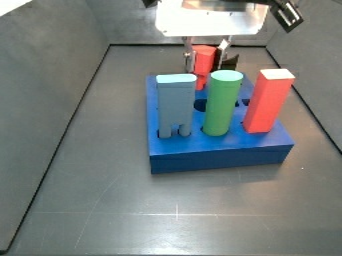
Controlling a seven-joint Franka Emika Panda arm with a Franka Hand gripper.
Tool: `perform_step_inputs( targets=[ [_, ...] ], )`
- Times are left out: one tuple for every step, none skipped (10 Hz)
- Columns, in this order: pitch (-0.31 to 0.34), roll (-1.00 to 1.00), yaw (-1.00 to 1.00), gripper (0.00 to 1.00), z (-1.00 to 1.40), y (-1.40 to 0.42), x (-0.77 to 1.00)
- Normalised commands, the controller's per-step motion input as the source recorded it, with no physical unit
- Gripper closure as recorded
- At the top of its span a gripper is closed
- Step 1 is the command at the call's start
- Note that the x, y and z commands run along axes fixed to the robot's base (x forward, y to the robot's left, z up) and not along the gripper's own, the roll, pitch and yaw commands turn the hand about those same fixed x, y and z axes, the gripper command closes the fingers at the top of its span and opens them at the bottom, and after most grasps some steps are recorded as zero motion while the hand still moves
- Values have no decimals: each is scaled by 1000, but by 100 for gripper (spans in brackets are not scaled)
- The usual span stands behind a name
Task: Pick up the 3 prong object. Move up. Move to above the board. Insert the 3 prong object.
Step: Insert the 3 prong object.
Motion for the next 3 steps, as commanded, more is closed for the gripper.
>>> perform_step_inputs(
  targets=[
    [0,99,0,100,-406,-89,9],
    [20,0,-54,100,0,40,17],
    [0,0,0,100,0,0,0]
  ],
)
